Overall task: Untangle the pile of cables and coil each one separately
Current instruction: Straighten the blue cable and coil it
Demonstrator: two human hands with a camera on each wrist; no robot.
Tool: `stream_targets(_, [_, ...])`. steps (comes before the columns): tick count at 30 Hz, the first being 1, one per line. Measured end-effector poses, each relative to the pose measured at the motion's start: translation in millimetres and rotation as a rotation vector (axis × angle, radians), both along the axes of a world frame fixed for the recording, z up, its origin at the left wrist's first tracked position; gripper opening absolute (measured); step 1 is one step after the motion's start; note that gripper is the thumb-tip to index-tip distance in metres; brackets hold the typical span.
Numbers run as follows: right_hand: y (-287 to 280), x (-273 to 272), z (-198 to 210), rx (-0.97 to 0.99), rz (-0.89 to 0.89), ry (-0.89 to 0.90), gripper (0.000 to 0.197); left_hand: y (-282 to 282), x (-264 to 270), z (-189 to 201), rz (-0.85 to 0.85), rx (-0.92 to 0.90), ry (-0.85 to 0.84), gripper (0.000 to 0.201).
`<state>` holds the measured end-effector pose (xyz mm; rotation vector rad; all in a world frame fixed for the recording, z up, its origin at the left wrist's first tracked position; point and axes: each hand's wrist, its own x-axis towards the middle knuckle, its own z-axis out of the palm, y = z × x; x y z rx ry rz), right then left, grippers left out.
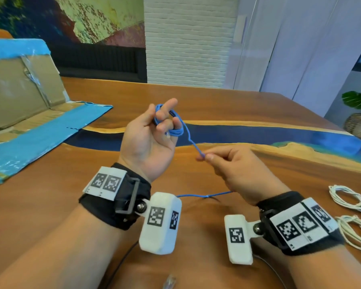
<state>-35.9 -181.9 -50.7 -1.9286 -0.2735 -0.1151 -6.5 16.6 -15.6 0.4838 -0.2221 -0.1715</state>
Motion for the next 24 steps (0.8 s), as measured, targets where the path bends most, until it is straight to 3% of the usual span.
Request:
stream_targets(2, [6, -5, 1, -0.149, 0.103, 0.014, 0.022, -6, -1, -2, 0.037, -0.014, 0.011, 0.039])
stream_targets(4, [12, -10, 2, -0.223, 0.203, 0.033, 0.023, -11, -2, -5, 0.058, 0.085, -0.022, 0.032])
stream_targets(7, [19, -16, 4, -0.233, 0.253, -0.004, 0.031, -16, -4, -8, 0.114, 0.424, -0.074, 0.025])
stream_targets(10, [14, -15, 9, -0.127, 0.154, -0.087, 0.035, -16, -5, -10, 0.174, 0.761, -0.156, 0.021])
stream_targets(13, [5, -13, 11, -0.114, 0.144, -0.094, 0.035, -13, -4, -12, 0.181, 0.931, -0.205, 0.023])
stream_targets(17, [11, -18, 13, -0.138, 0.204, -0.128, 0.029, -15, -8, -13, 0.109, 1.219, -0.269, 0.032])
stream_targets(20, [4, -13, 15, -0.026, 0.085, -0.228, 0.021, -17, -12, -16, -0.044, 1.396, -0.382, 0.046])
stream_targets(24, [-9, -9, 18, 0.129, -0.036, -0.231, 0.027, -17, -18, -15, -0.267, 1.285, -0.390, 0.058])
